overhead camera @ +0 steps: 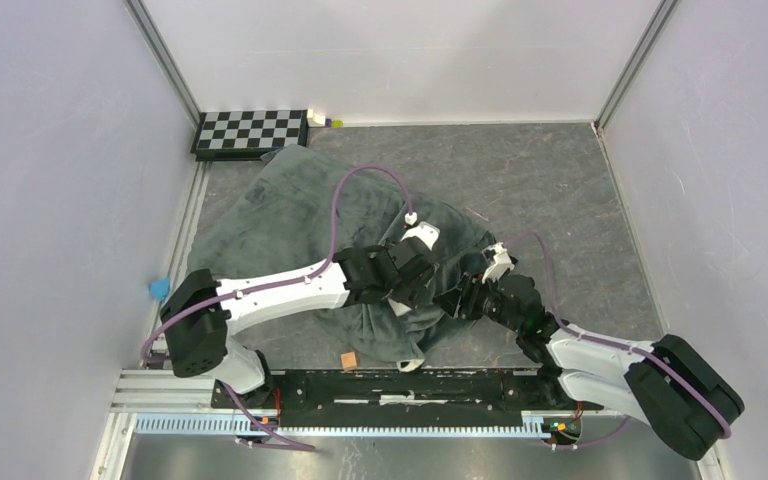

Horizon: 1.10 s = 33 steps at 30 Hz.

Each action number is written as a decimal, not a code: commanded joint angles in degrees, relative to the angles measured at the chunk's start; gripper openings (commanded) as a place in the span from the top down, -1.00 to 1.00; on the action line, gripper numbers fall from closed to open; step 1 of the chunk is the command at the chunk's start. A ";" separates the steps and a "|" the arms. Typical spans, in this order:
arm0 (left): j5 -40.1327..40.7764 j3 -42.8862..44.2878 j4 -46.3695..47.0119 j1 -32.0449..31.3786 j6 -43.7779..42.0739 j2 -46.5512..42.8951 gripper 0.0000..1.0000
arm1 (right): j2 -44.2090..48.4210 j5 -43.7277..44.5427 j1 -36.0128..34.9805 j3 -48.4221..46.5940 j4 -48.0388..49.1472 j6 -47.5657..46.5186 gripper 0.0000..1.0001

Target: Remove the pillowcase from the pillow

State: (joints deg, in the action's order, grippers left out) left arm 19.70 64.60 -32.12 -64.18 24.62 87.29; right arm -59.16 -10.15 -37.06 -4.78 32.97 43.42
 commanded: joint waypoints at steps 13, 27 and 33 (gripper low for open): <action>-2.54 0.09 -4.79 7.44 1.65 10.20 -0.69 | -8.38 -0.16 -2.15 1.54 10.23 0.75 -0.17; -0.93 -3.63 0.15 10.75 0.54 3.80 0.95 | -8.12 4.16 -2.14 0.34 1.19 -4.69 1.00; -7.57 1.93 -1.88 17.33 -0.34 -2.10 0.95 | -6.06 6.80 -2.14 1.46 -2.27 -5.99 1.00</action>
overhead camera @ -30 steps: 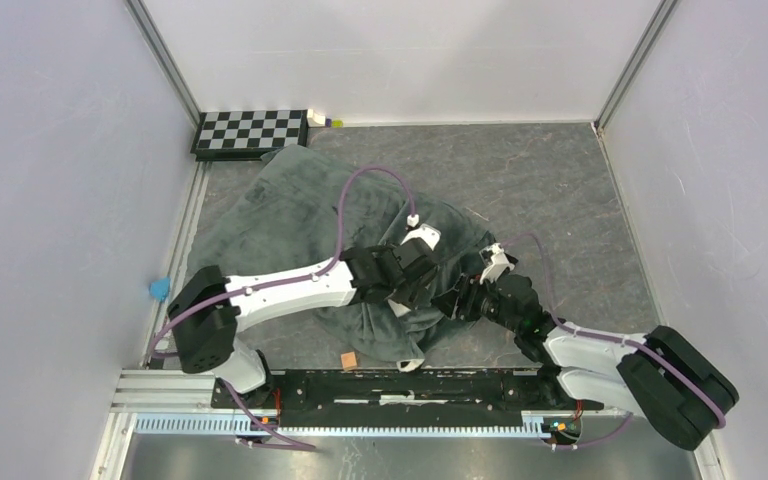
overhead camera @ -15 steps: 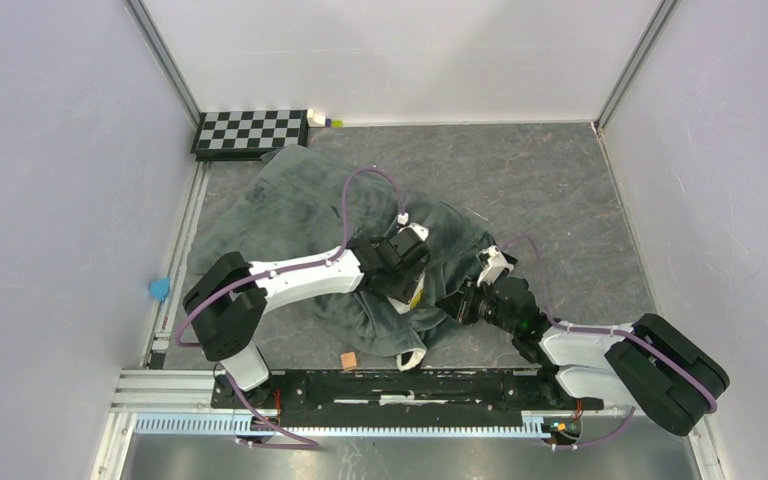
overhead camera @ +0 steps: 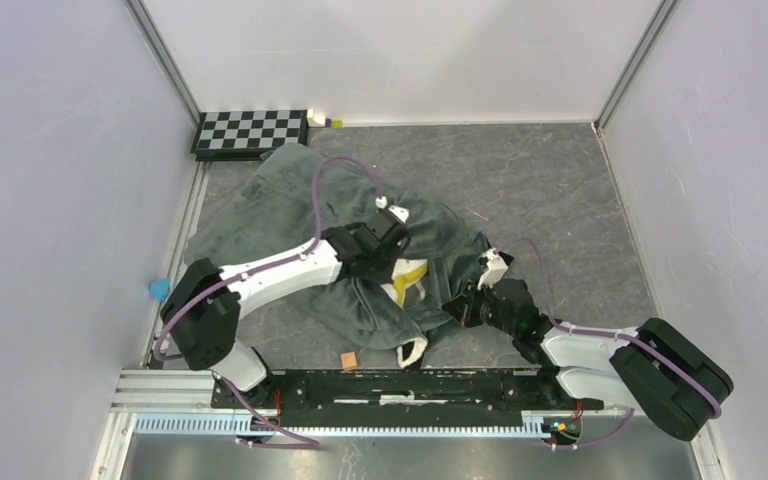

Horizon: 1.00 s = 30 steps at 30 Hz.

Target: Remove the pillowcase from the pillow

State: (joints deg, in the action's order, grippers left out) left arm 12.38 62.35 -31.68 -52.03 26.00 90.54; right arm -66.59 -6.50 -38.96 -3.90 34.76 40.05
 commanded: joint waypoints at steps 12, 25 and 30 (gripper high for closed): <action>-19.86 15.30 -8.17 6.40 -3.05 -15.56 0.95 | 2.74 11.80 2.52 -9.20 -15.43 -9.58 1.00; -27.00 11.42 -17.05 6.41 -7.92 -22.24 0.95 | -7.13 1.62 19.32 -20.24 -15.63 -9.53 1.00; -27.21 11.57 -19.16 6.47 -9.63 -23.28 0.95 | -6.72 -1.94 22.85 -16.54 -11.64 -10.46 0.84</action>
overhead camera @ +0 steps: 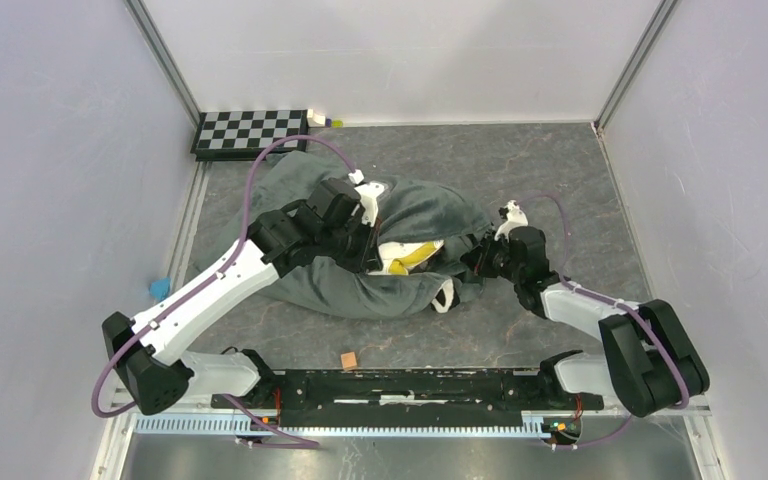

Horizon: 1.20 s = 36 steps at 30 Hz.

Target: Remove the pillowcase from the pillow

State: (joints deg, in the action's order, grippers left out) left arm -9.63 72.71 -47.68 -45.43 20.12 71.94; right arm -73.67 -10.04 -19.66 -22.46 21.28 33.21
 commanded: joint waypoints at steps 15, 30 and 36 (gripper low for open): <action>-4.26 -0.38 3.74 -0.19 -2.19 0.33 0.95 | 21.08 -20.93 -4.32 2.98 -0.38 -23.26 -0.79; -3.25 -0.59 3.38 -0.19 -1.71 -0.79 0.95 | 31.01 0.06 -7.89 -2.48 -14.39 -26.33 -0.84; -3.86 -0.64 3.39 -0.19 -1.44 -0.89 0.95 | 29.72 -8.40 -10.34 -4.04 -12.88 -27.01 -0.96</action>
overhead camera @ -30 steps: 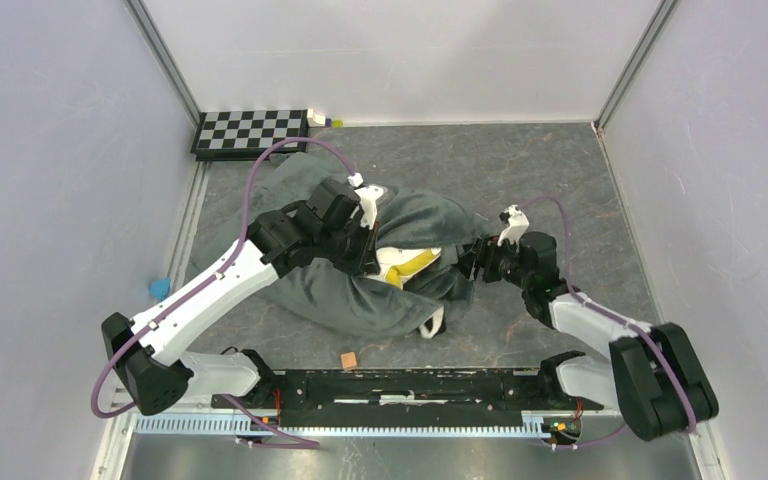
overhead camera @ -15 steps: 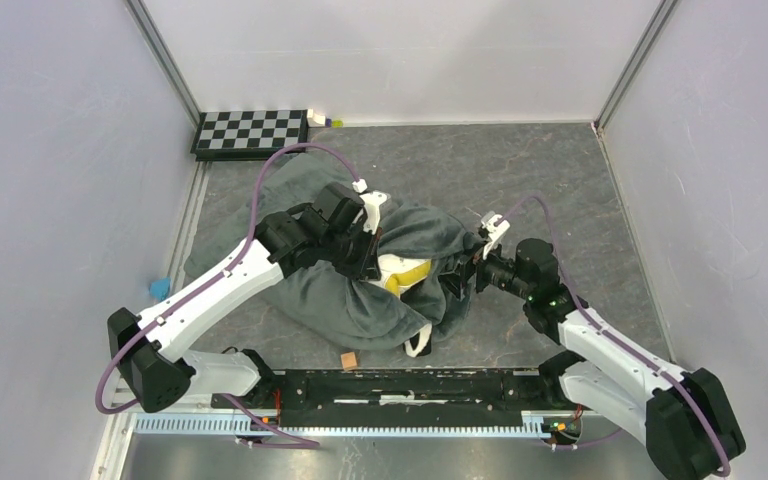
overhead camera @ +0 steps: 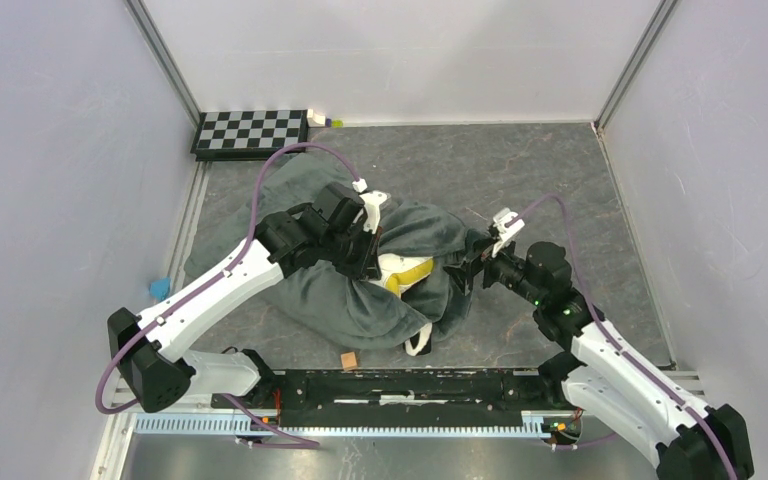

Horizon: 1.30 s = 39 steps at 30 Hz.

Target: Remove the pillowcase from the pillow

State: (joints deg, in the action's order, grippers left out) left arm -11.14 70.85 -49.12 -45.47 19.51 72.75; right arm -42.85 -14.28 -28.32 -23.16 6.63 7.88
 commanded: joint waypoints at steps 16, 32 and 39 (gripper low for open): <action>-4.02 0.09 4.83 -0.16 -0.44 -3.22 0.95 | -14.14 13.62 -3.85 -9.35 5.14 2.36 -0.83; -4.97 -1.15 3.22 -0.15 -1.90 -7.17 0.95 | -31.22 14.55 11.44 -14.12 6.24 9.15 -0.49; -8.32 -0.71 3.29 -0.19 -2.54 -9.16 0.95 | -42.88 4.78 15.46 -22.16 5.55 10.28 -0.48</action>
State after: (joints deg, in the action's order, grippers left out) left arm -12.82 68.90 -46.72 -45.43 19.00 68.73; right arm -81.38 -5.56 -17.26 -40.01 9.72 16.88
